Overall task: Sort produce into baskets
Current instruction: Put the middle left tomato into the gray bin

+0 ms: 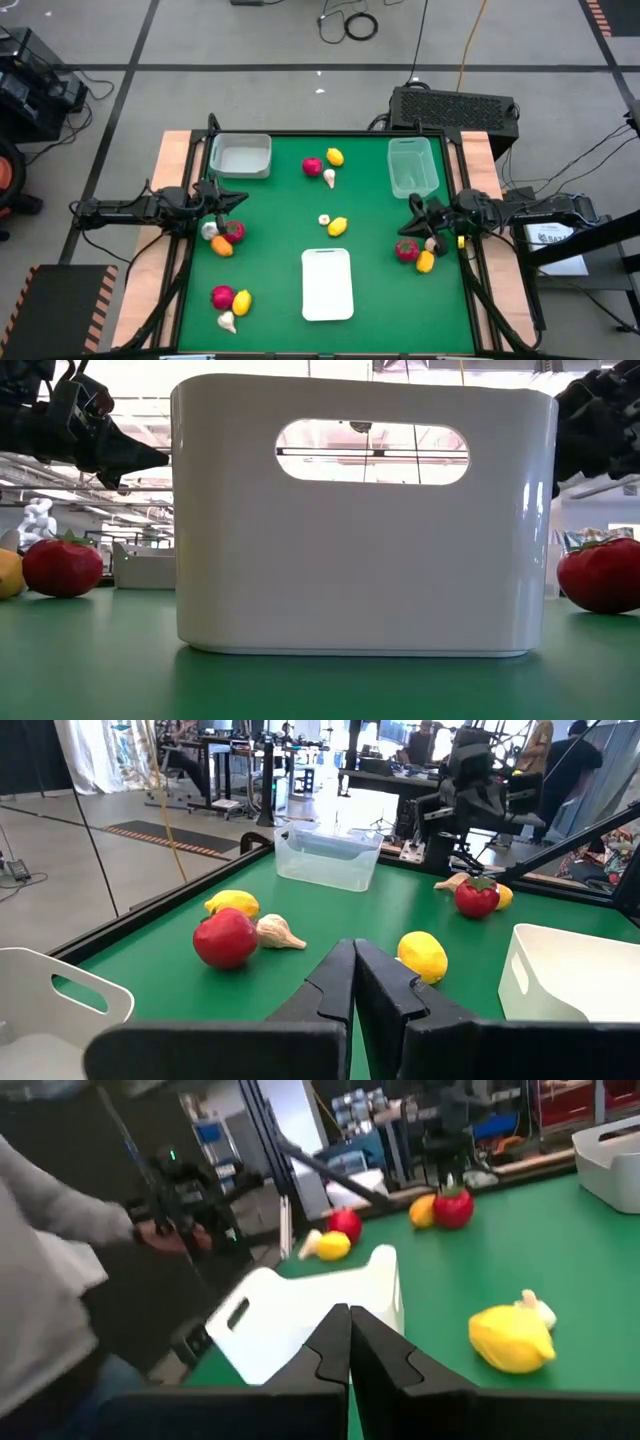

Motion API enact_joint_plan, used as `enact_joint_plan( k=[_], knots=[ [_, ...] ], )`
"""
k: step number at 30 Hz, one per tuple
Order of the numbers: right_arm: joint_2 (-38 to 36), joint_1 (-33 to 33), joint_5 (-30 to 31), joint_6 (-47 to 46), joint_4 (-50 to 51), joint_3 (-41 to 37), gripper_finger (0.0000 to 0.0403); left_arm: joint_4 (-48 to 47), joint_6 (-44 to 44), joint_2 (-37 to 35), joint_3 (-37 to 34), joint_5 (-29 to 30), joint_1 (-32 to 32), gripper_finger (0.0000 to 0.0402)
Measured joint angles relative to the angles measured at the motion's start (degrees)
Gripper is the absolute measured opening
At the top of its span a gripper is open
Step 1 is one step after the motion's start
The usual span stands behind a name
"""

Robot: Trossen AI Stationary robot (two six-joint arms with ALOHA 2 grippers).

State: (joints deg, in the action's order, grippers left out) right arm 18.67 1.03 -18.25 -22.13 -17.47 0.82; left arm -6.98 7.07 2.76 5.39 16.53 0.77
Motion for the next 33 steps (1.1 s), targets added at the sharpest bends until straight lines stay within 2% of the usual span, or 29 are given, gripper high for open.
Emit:
enact_joint_plan(
  k=[3,8,12,18,26,29,33],
  knots=[
    [0.0,0.0,5.9,-3.6,-1.2,0.0,0.0000,0.0,0.0,0.0,0.0,0.0,0.0,0.0013],
    [0.0,0.0,13.7,-3.8,-4.1,0.0,0.0000,0.0,0.8,0.0,0.0,0.0,0.0,0.0013],
    [0.8,0.0,16.6,-3.8,-8.4,0.0,0.0000,0.0,11.1,0.0,0.0,-0.2,0.0,0.0013],
    [4.7,0.0,16.9,-2.0,-11.5,2.6,0.0000,0.4,29.4,0.0,0.0,0.0,0.0,0.0013],
    [15.6,0.0,16.8,6.6,-11.4,10.8,0.0000,2.3,31.8,0.0,0.0,0.0,0.0,0.0013],
    [20.6,0.0,16.3,8.1,-11.3,14.6,0.0000,2.2,37.0,0.0,0.0,-0.4,0.0,0.0013],
    [27.9,0.0,12.4,11.6,-11.0,20.4,0.0000,1.9,44.4,0.0,0.0,1.9,0.0,0.0013]
  ],
)
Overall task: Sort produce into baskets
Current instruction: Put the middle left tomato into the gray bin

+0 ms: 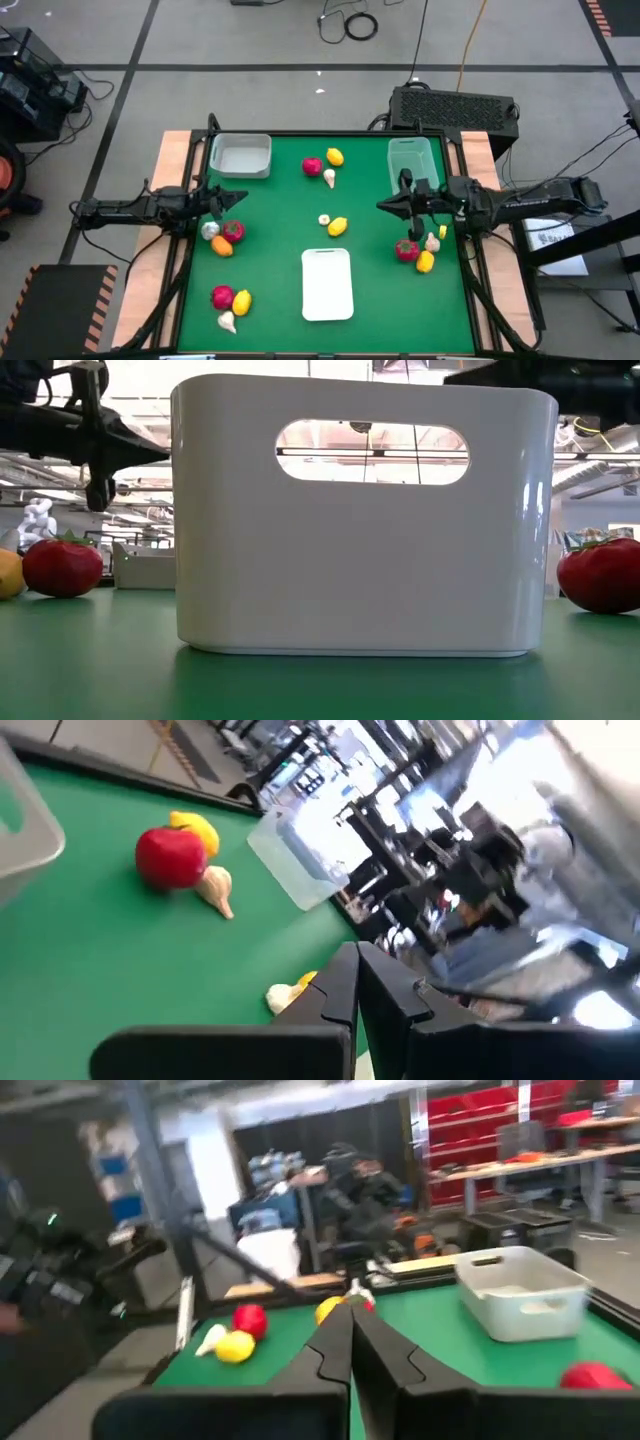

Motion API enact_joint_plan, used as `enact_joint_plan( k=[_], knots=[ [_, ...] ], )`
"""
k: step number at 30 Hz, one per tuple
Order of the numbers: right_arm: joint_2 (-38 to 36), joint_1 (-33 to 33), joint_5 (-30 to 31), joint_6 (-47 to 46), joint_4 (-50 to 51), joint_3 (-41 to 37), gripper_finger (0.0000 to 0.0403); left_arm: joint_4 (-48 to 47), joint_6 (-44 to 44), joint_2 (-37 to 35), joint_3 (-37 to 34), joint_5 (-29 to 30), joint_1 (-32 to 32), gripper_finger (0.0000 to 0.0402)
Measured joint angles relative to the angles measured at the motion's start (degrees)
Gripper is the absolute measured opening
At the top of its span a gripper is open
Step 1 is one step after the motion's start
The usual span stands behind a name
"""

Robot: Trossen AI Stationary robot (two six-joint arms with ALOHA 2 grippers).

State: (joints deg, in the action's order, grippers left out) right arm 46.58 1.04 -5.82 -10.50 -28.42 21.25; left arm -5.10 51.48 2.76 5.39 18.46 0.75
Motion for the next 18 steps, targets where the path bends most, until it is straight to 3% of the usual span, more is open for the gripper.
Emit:
enact_joint_plan(
  k=[5,10,13,18],
  knots=[
    [8.9,0.0,-3.4,1.4,0.0,7.3,0.0000,2.7,3.0,0.0,0.0,0.3,0.0,0.0013],
    [16.6,0.0,-6.8,1.4,0.0,13.6,0.0000,5.9,-0.4,0.0,0.0,-1.3,0.0,0.0013],
    [20.2,-0.6,-9.8,1.4,0.0,16.8,0.0000,11.1,-5.5,0.2,0.7,-4.6,0.0,0.0013],
    [24.5,-2.6,-11.1,3.8,0.1,20.8,0.0000,9.2,-13.5,1.2,6.9,-5.8,0.0,0.0015]
  ],
)
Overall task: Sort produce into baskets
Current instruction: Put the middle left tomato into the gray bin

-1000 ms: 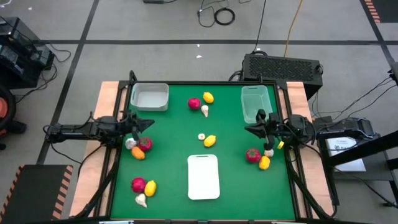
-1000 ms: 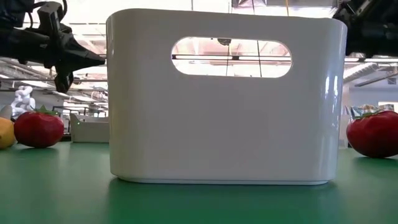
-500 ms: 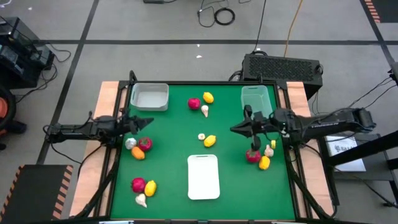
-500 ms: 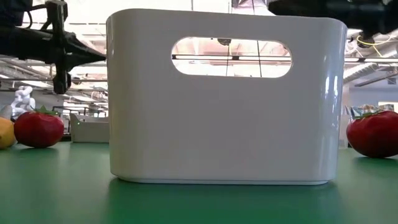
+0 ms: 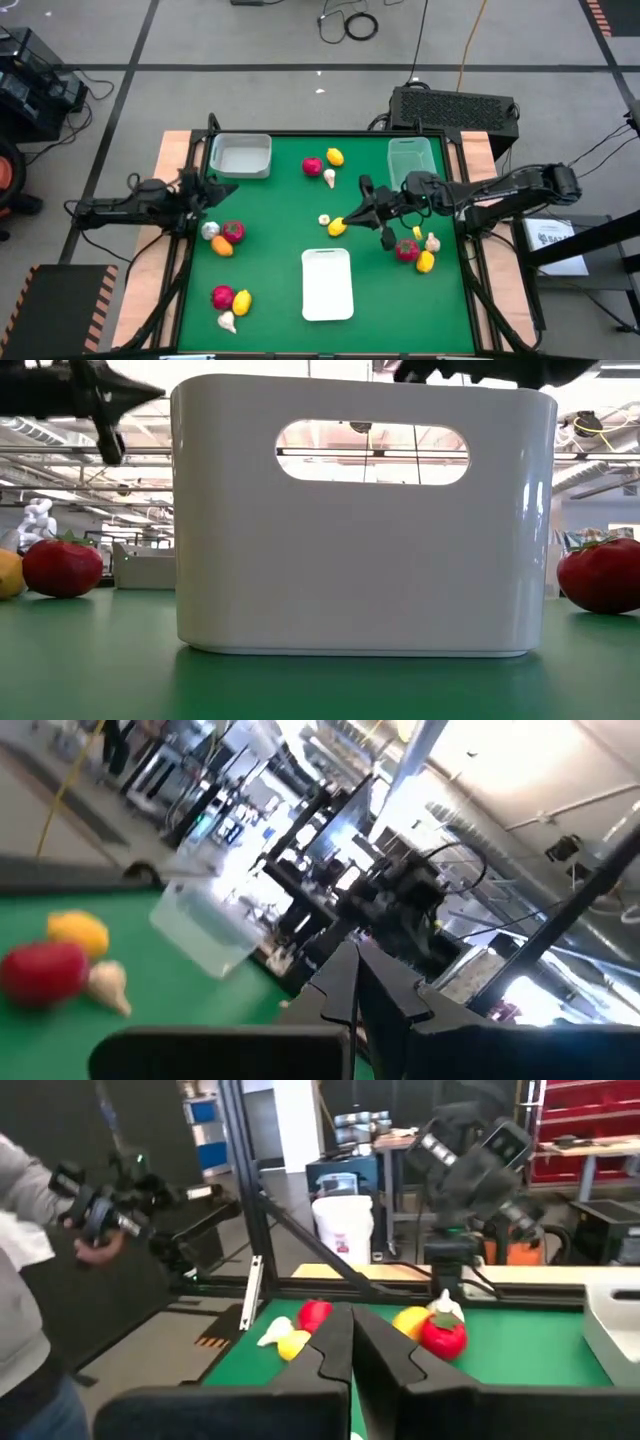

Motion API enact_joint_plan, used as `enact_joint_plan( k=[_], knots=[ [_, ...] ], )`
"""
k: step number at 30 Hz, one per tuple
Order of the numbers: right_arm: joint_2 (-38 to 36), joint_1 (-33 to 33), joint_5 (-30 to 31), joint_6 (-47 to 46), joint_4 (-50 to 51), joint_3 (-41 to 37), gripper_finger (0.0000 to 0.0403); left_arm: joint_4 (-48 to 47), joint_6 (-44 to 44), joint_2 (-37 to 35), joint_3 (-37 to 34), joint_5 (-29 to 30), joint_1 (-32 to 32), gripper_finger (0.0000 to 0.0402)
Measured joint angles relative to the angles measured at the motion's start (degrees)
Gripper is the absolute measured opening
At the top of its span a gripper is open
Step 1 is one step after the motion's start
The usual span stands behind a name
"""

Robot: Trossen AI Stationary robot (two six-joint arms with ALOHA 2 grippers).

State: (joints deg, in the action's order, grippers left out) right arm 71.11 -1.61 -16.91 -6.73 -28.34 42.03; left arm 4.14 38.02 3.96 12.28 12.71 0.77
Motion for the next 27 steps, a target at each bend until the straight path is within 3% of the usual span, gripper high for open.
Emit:
enact_joint_plan(
  k=[5,12,18,23,27],
  knots=[
    [2.4,-1.4,0.0,1.4,1.0,3.3,0.0000,-8.0,-7.1,5.7,10.4,-0.1,0.0,0.0054],
    [3.9,-1.9,0.0,1.4,2.7,6.1,0.0000,-21.4,-19.1,19.4,27.2,-1.8,0.0,0.0166],
    [3.9,-1.9,0.2,1.1,11.2,9.9,0.0000,-33.0,-24.1,30.2,40.1,-6.9,0.0,0.0250],
    [3.8,-1.9,0.3,2.1,16.6,13.0,0.0000,-47.9,-25.5,39.1,48.7,-8.8,0.0,0.0276],
    [3.8,-1.9,0.3,2.1,17.3,14.0,0.0000,-57.5,-25.3,45.5,51.3,-11.0,0.0,0.0279]
  ],
)
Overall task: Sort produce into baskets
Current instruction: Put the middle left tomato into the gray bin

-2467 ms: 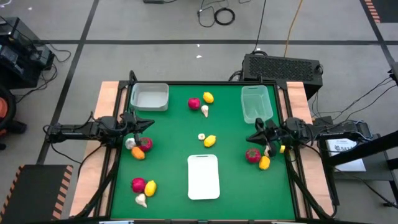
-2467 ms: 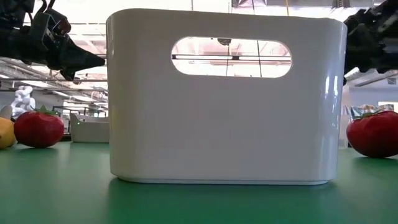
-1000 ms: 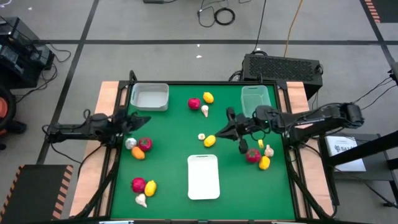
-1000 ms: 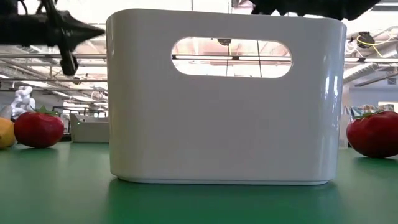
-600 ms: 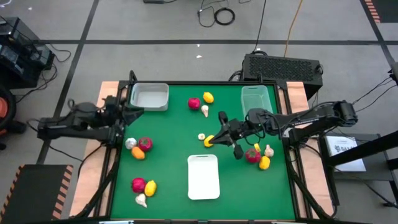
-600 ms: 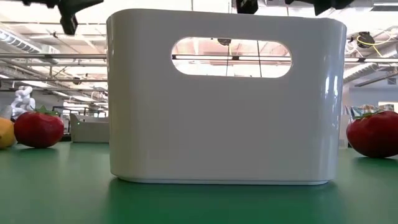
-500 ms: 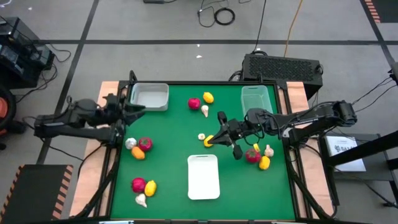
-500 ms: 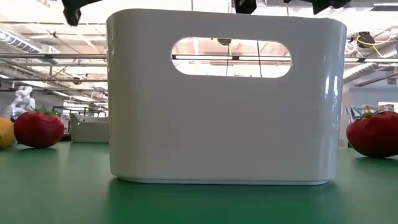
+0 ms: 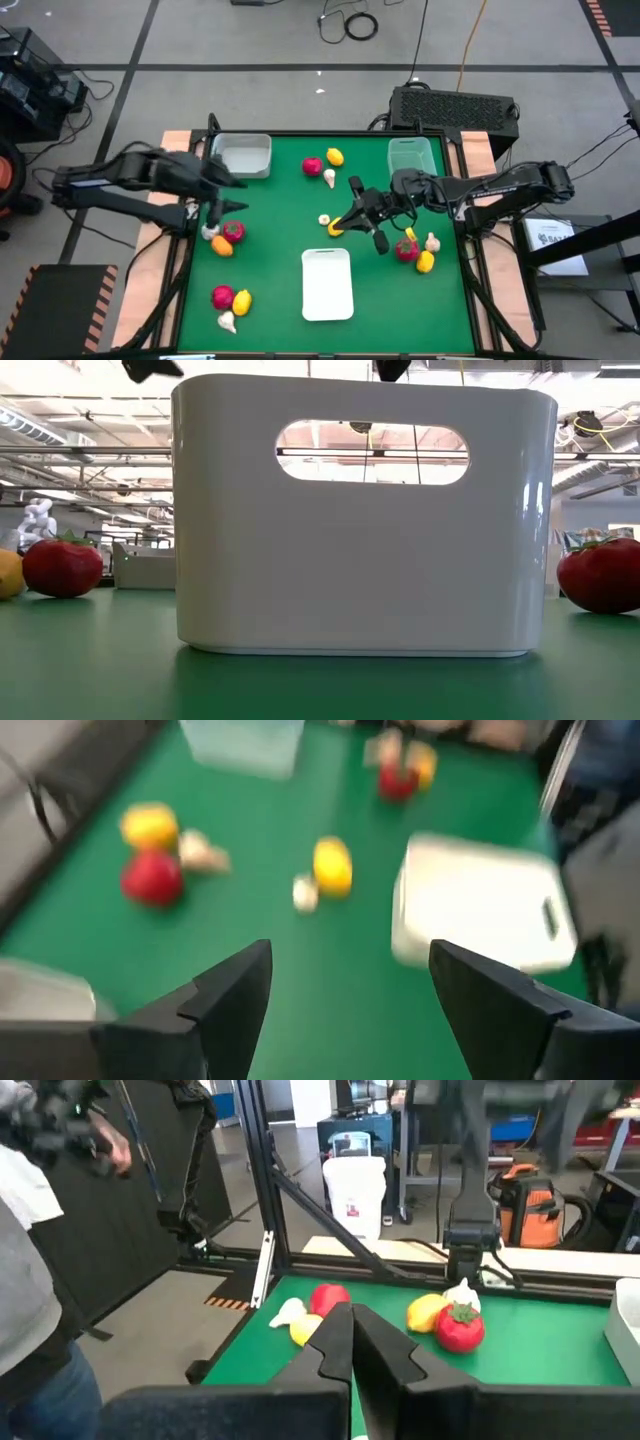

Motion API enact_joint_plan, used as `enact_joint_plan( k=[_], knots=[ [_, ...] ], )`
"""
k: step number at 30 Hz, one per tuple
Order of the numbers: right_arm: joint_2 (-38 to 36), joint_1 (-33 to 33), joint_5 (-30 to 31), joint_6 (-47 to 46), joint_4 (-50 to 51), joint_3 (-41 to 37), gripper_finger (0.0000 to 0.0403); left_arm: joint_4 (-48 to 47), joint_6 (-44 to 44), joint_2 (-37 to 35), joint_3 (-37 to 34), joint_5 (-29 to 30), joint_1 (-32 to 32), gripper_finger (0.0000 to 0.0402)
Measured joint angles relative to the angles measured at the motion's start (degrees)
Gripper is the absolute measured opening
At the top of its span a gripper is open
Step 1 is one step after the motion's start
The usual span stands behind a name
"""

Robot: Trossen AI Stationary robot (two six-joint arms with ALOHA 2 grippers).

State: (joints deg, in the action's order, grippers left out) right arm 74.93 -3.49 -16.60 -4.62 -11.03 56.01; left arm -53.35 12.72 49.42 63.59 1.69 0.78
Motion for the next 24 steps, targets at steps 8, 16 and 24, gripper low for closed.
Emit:
enact_joint_plan(
  k=[8,16,24],
  knots=[
    [0.0,0.0,0.0,0.0,2.5,0.0,0.0000,-11.8,0.4,9.0,-0.1,-3.1,0.0,0.0279],
    [0.0,0.0,0.6,0.0,4.7,0.0,0.0000,-16.2,3.5,13.0,-5.2,-3.1,0.3,0.0279],
    [0.0,0.0,3.2,0.0,6.2,0.0,0.0000,-14.3,6.7,13.2,-13.1,-1.6,2.4,0.0279]
  ],
)
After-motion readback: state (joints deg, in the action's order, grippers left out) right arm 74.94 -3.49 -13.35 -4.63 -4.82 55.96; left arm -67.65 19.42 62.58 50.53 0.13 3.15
